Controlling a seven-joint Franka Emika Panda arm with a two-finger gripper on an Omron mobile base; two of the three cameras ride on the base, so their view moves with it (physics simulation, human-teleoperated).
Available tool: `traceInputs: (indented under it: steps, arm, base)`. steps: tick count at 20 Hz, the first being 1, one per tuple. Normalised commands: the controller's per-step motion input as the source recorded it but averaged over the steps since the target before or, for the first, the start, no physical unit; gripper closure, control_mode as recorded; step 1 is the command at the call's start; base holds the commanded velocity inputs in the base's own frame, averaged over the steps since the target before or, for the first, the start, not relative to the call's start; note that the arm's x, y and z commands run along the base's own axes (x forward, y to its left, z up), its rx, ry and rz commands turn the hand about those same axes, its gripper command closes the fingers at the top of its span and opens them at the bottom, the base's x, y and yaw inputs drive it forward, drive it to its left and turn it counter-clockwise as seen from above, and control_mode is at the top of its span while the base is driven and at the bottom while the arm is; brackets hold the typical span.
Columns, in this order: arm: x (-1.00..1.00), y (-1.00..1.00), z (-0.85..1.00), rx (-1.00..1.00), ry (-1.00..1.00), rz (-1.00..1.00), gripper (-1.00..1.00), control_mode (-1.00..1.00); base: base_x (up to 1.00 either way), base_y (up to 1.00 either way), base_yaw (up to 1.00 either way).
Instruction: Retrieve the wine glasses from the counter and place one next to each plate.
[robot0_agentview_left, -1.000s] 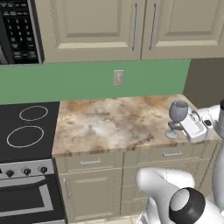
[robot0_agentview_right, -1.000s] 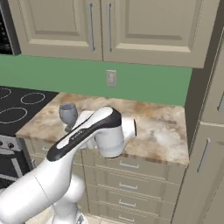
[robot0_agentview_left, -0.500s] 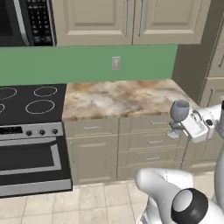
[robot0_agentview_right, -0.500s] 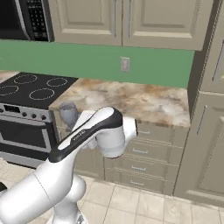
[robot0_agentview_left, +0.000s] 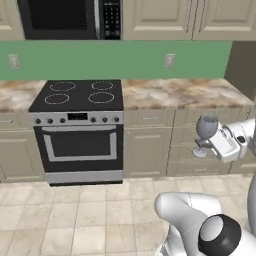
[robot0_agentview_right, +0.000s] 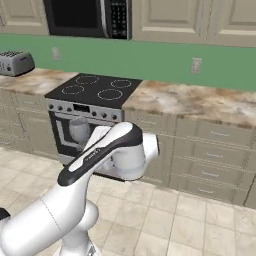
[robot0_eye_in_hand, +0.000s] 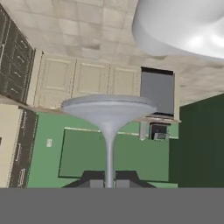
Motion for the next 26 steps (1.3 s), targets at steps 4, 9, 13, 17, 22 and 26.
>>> traceInputs:
  steps: [4,9,13,17,22,26]
  arm:
    - [0.0,0.0,0.0,0.0,0.0,0.0,1.0,1.0]
    - [0.0,0.0,0.0,0.0,0.0,0.0,1.0,1.0]
    - [0.0,0.0,0.0,0.0,0.0,0.0,1.0,1.0]
    - [0.0,0.0,0.0,0.0,0.0,0.0,1.0,1.0]
    - [0.0,0.0,0.0,0.0,0.0,0.0,1.0,1.0]
    - [0.0,0.0,0.0,0.0,0.0,0.0,1.0,1.0]
  base:
    - [-0.36,1.0,0.62]
    - [-0.33,1.0,0.69]
    - [-0.41,1.0,0.63]
    - [-0.47,1.0,0.66]
    - [-0.5,1.0,0.69]
    - [-0.72,1.0,0.54]
